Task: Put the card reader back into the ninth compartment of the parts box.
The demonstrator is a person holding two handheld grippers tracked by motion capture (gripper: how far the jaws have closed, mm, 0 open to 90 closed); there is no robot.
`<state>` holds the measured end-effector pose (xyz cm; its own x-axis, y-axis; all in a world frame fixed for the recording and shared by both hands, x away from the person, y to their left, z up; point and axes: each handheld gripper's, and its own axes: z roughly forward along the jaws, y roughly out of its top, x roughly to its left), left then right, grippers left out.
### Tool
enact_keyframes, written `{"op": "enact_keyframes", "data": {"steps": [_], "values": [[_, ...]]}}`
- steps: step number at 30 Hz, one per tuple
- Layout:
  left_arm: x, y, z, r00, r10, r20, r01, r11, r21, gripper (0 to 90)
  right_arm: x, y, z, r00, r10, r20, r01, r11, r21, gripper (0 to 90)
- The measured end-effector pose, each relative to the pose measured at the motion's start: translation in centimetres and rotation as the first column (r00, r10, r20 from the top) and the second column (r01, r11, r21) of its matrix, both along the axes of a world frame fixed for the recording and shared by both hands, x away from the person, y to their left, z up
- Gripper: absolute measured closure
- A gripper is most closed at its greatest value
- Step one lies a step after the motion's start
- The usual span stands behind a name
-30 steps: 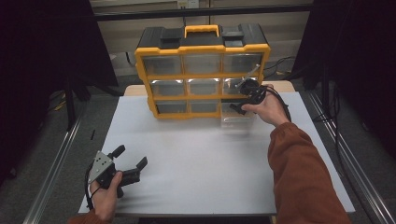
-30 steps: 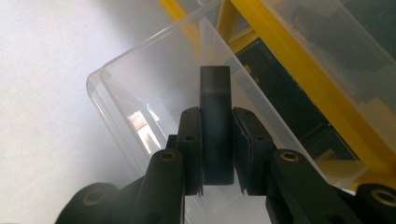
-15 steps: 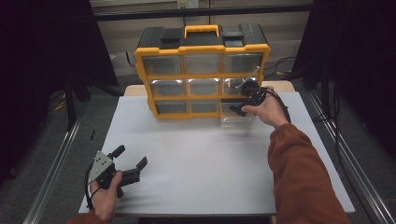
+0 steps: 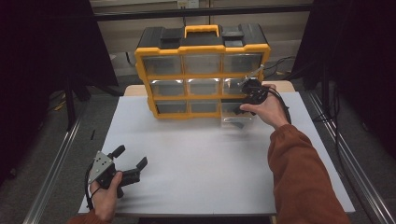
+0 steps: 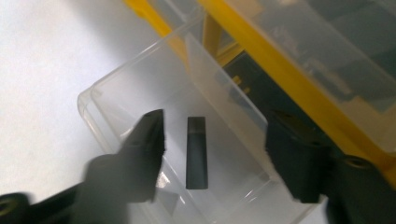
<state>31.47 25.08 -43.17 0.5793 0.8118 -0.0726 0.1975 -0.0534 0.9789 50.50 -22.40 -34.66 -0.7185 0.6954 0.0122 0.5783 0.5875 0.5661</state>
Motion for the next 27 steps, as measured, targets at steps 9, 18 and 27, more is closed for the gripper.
{"op": "enact_keyframes", "data": {"steps": [9,18,27], "values": [[0.0,-0.1,0.0,1.0,0.002,-0.001,-0.002,1.0,-0.007,2.1,-0.6,-0.3,0.6,0.9973,-0.048,0.057,0.045,0.998,0.052,15.2],[0.0,0.0,0.0,1.0,0.004,0.001,-0.004,1.0,-0.005,2.1,-1.5,-0.9,0.1,0.9855,-0.135,0.102,0.123,0.986,0.116,7.0],[0.0,0.0,0.0,1.0,0.006,0.0,-0.006,1.0,-0.004,2.1,-3.2,-1.4,-0.2,0.9622,-0.227,0.151,0.196,0.961,0.193,4.2]]}}
